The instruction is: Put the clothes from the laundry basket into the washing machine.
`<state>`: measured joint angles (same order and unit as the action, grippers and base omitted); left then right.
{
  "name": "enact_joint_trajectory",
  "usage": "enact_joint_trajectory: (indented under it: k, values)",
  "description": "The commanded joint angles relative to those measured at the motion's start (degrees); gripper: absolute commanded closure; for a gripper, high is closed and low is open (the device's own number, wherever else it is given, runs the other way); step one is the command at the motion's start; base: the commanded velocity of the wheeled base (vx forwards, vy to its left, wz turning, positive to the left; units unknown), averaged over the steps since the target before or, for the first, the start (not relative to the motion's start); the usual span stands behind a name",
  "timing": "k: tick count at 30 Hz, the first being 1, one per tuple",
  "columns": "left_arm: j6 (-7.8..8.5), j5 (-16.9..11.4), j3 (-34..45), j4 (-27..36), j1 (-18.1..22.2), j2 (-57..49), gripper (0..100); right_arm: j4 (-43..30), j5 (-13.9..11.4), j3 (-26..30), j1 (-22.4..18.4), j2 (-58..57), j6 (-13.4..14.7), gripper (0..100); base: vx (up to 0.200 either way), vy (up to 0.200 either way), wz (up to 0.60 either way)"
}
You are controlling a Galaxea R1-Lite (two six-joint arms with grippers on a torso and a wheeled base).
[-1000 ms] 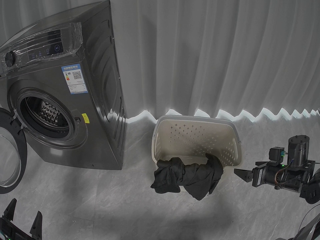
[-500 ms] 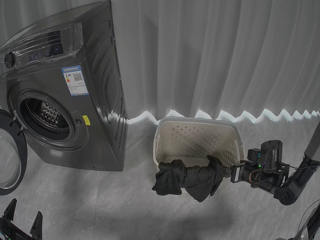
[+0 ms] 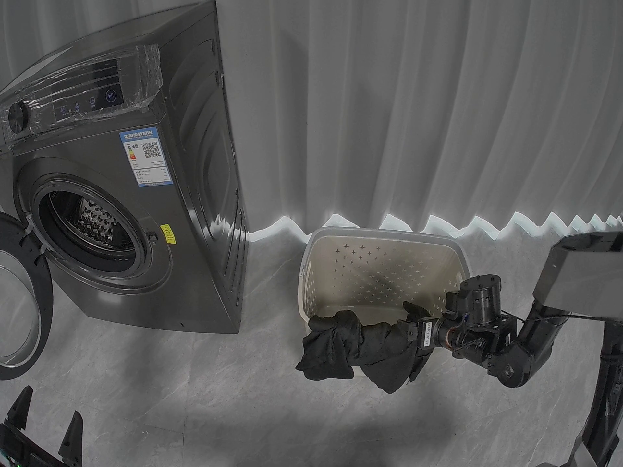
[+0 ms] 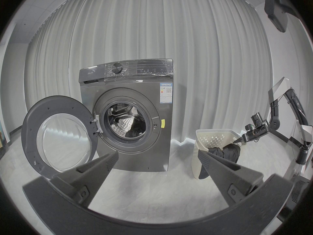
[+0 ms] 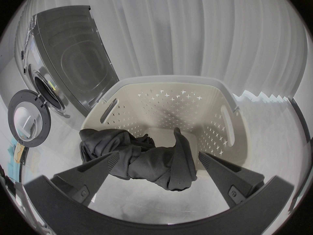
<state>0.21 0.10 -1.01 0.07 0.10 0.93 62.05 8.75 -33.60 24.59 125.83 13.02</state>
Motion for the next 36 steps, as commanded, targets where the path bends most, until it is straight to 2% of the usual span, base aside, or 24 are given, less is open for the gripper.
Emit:
enact_joint_trajectory:
  k: [1,11,17,18,36]
  values:
    - [0.14,-0.2,0.9,0.0,0.0,-0.9,0,0.0,0.0,-3.1,0.2,5.6,-0.3,0,0.0,0.0,0.0]
    - [0.32,-0.3,0.9,0.0,0.0,-0.9,0,0.0,0.1,-6.7,-1.6,9.4,-1.4,0,0.0,0.0,0.0]
    - [0.23,-0.3,0.9,0.0,0.0,-0.9,0,-0.1,0.5,-6.9,-1.8,9.2,-1.4,0,0.0,0.0,0.0]
    - [0.23,-0.3,0.9,0.0,0.0,-0.9,0,-0.1,1.0,-6.9,-1.6,9.1,-1.4,100,0.0,0.0,0.0]
    - [-0.03,-0.3,0.9,0.0,0.1,-0.9,0,0.0,1.5,-7.1,-1.4,9.1,-1.3,100,0.0,0.0,0.0]
